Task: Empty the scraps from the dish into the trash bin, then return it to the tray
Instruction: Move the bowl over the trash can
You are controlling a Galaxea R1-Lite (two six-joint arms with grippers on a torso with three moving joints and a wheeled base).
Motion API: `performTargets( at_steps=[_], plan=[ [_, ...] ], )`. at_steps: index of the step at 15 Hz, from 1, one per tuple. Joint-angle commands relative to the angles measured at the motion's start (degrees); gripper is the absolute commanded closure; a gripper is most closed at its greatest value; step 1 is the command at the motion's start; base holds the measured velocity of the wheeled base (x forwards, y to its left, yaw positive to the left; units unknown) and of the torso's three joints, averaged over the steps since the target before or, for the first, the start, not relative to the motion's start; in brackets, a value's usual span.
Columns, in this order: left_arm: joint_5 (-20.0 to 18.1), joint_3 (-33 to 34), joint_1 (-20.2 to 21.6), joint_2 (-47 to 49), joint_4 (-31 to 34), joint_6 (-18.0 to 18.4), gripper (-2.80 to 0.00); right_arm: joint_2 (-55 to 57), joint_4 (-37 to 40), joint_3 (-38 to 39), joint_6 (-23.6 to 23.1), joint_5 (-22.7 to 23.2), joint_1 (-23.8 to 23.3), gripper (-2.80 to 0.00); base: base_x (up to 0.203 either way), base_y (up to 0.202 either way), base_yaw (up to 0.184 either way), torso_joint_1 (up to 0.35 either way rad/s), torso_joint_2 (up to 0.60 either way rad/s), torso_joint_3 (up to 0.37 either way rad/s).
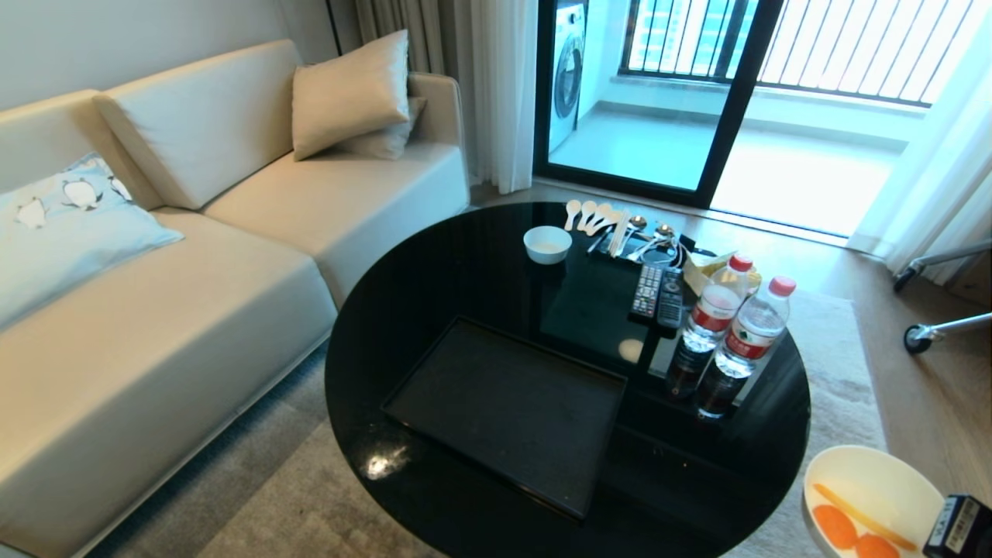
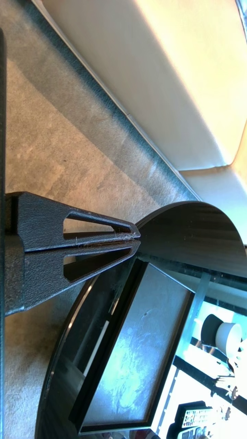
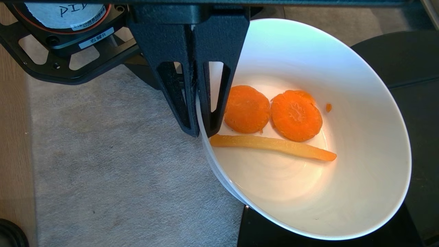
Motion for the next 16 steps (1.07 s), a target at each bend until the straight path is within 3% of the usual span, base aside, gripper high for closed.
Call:
performTargets(
  at_steps=[1,11,16],
  plan=[
    [0.0,0.0,0.0,0.0,0.0,0.0,0.00,-1.1,0.3,0.0,0.2,-0.1,0.0,0.00,0.000,0.000,0.000,0.000,0.00,0.000],
    [0.0,0.0,0.0,0.0,0.1,0.0,0.00,-3.2,1.0,1.8,0.1,-0.1,0.1,0.00,0.000,0.000,0.000,0.000,0.00,0.000],
    [0.0,0.0,0.0,0.0,0.0,0.0,0.00,-3.4,0.9,2.0,0.1,-0.1,0.1,0.00,-0.153,0.000,0.000,0.003,0.00,0.003]
  ],
)
